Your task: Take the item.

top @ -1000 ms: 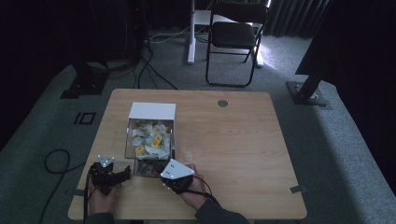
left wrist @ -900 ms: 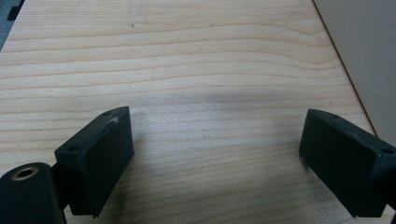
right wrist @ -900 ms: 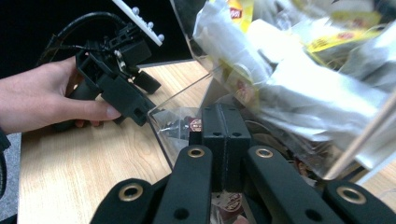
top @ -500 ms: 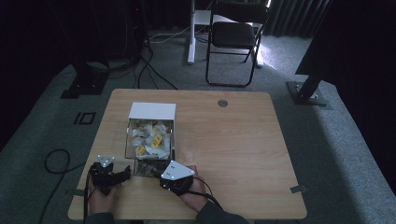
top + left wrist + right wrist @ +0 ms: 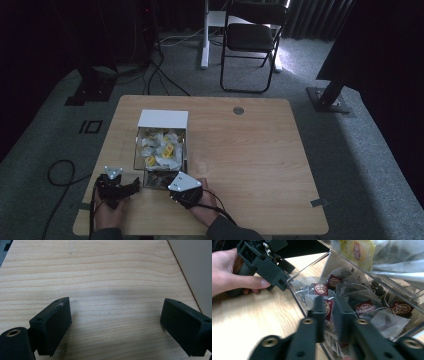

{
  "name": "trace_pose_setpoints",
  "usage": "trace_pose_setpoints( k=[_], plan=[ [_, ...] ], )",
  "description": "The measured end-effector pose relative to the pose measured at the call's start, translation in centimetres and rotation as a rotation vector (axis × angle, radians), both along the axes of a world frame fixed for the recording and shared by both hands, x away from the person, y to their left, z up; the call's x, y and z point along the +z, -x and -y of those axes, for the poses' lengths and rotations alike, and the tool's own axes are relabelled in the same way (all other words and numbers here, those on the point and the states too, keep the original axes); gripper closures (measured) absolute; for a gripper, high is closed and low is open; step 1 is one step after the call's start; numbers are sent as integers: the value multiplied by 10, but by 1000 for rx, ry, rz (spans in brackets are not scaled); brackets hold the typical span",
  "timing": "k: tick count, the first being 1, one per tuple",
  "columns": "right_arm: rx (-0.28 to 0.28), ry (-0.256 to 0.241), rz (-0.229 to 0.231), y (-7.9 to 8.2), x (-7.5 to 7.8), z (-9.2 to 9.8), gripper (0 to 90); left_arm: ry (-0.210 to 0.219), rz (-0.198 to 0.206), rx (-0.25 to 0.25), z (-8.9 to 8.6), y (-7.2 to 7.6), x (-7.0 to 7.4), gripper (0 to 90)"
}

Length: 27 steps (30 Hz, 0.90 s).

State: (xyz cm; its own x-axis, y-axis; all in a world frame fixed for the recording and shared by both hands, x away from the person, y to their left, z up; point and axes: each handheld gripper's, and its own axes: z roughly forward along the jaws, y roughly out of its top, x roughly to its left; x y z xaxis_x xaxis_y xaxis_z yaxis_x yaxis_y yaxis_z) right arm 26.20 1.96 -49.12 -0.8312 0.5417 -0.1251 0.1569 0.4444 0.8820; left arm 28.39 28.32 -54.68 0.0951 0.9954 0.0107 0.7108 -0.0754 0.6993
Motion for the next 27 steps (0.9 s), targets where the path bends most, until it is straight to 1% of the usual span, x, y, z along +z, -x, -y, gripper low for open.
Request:
trace_pose_setpoints(
  k=[2, 6, 9, 12, 19, 27],
  plan=[
    [2, -4, 10, 0, 2, 1, 900, 0, 0, 0, 0, 0, 0, 105],
    [9, -30, 13, 1, 6, 4, 900, 0, 0, 0, 0, 0, 0, 105],
    [9, -43, 24, 3, 9, 7, 900, 0, 0, 0, 0, 0, 0, 105],
    [9, -57, 24, 3, 12, 9, 900, 0, 0, 0, 0, 0, 0, 105],
    [17, -75, 23, 6, 19, 14, 900, 0, 0, 0, 0, 0, 0, 105],
    [30, -77, 35, 10, 25, 21, 900, 0, 0, 0, 0, 0, 0, 105]
  ],
)
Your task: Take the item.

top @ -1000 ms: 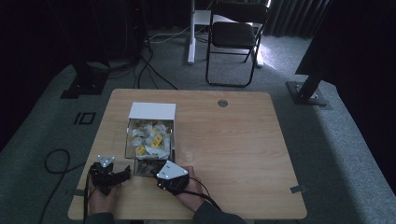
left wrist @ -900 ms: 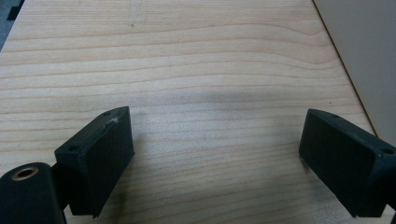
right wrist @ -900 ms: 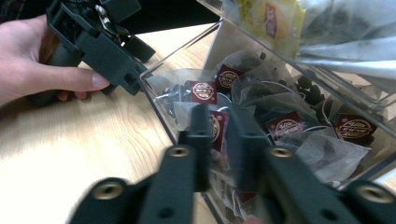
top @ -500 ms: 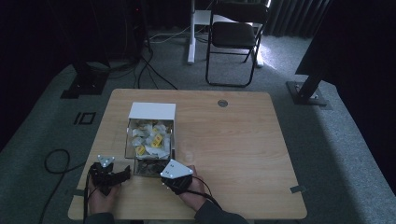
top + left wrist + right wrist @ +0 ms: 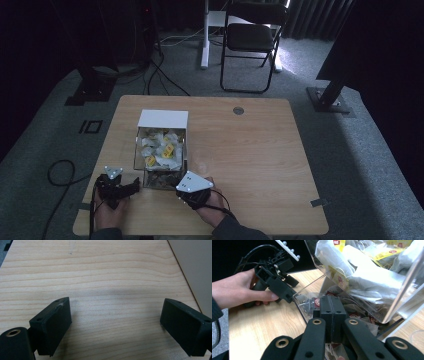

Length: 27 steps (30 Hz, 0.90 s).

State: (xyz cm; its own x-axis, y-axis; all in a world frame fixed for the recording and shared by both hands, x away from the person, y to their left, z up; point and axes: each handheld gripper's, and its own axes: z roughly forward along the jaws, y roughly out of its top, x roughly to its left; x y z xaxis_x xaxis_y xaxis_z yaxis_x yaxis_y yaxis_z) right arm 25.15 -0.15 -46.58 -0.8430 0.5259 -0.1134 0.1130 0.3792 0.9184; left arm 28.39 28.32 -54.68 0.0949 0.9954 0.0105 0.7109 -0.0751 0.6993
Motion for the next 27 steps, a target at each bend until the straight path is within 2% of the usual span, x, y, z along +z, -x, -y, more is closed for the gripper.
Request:
trace_pose_setpoints(
  k=[14, 27],
  plan=[
    [9, -7, 7, 7, 9, 19, 900, 0, 0, 0, 0, 0, 0, 105],
    [-15, -9, 12, 7, 14, 36, 900, 0, 0, 0, 0, 0, 0, 105]
  ],
)
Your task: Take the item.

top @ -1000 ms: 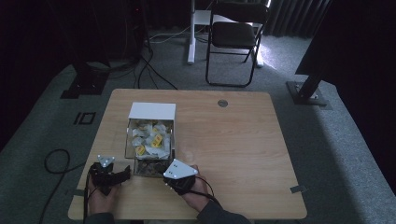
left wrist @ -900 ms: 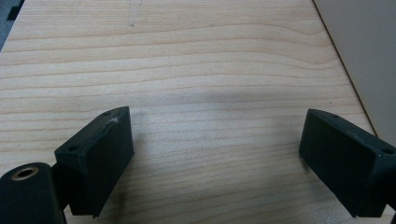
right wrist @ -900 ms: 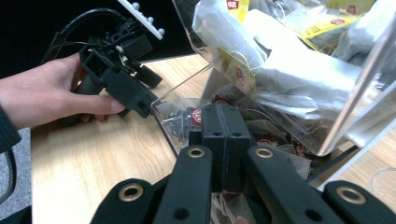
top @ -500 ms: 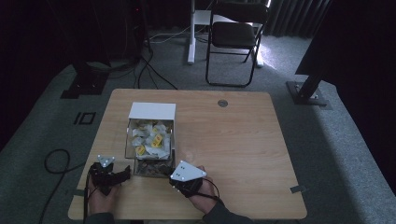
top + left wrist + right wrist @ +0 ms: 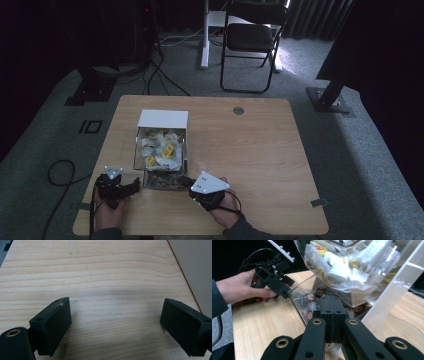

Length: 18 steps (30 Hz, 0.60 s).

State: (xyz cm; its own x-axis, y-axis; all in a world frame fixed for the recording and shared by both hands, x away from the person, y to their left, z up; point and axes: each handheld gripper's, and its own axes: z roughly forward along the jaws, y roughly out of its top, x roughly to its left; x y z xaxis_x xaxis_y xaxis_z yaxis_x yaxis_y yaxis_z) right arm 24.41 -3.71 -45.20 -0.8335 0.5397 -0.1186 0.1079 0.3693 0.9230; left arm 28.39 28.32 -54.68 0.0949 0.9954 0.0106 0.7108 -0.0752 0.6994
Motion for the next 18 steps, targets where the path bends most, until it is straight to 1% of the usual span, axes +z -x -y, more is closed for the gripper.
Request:
trace_pose_setpoints(
  k=[18],
  plan=[
    [-27, 2, 22, 1, 5, 18, 900, 2, 2, 2, 0, 0, 0, 105]
  ],
)
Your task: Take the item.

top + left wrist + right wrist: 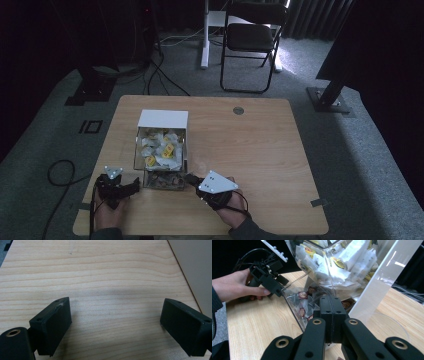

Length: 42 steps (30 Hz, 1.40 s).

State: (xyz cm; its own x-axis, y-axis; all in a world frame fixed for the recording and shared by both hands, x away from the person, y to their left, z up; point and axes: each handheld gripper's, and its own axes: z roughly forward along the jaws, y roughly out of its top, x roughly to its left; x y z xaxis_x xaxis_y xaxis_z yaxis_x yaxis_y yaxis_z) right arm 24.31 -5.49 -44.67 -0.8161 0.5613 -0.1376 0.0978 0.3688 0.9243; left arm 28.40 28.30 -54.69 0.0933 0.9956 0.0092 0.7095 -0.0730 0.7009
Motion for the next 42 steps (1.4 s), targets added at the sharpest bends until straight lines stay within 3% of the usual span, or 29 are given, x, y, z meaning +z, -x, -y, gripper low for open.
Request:
trace_pose_setpoints(
  k=[25, 42],
  plan=[
    [-63, -9, 19, -11, 7, 19, 900, -2, -2, -2, 0, 0, 0, 105],
    [-106, -22, 23, -31, 12, 20, 900, -2, -2, -2, 0, 0, 0, 105]
  ],
)
